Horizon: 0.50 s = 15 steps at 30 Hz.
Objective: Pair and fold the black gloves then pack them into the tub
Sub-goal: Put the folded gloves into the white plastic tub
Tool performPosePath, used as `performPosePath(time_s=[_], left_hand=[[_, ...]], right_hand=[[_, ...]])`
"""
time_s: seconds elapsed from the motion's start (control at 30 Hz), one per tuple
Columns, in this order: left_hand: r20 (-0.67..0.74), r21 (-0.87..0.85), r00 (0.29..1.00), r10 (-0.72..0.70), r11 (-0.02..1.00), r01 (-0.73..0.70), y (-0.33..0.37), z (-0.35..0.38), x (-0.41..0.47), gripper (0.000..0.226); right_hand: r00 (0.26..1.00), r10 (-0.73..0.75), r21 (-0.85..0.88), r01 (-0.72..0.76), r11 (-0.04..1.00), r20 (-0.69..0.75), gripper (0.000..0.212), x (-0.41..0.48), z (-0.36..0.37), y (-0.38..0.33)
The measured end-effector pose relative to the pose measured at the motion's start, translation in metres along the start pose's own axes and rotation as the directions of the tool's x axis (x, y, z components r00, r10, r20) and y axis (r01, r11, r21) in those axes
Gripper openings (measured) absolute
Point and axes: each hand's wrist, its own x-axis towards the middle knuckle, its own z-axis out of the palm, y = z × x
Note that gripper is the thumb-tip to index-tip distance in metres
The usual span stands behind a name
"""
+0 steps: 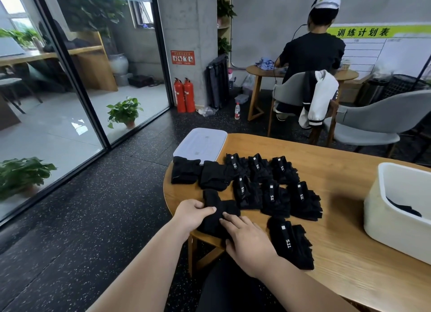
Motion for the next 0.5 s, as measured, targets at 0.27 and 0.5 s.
performPosePath(time_s=[0.27,0.5], left_hand=[[-0.070,-0.027,0.989,0.129,0.991,-0.131,0.027,-0.004,-0.031,0.047],[-0.047,-0.104,0.957,0.286,0.951,-0.290,0.086,-0.005,-0.050,0.045]], right_hand=[[0.982,0.110,0.275,-0.065,0.959,-0.151,0.040,-0.003,-0.029,0.000],[0.907,0.363,0.556,-0.193,0.809,-0.212,0.071,0.006,-0.091,0.012]])
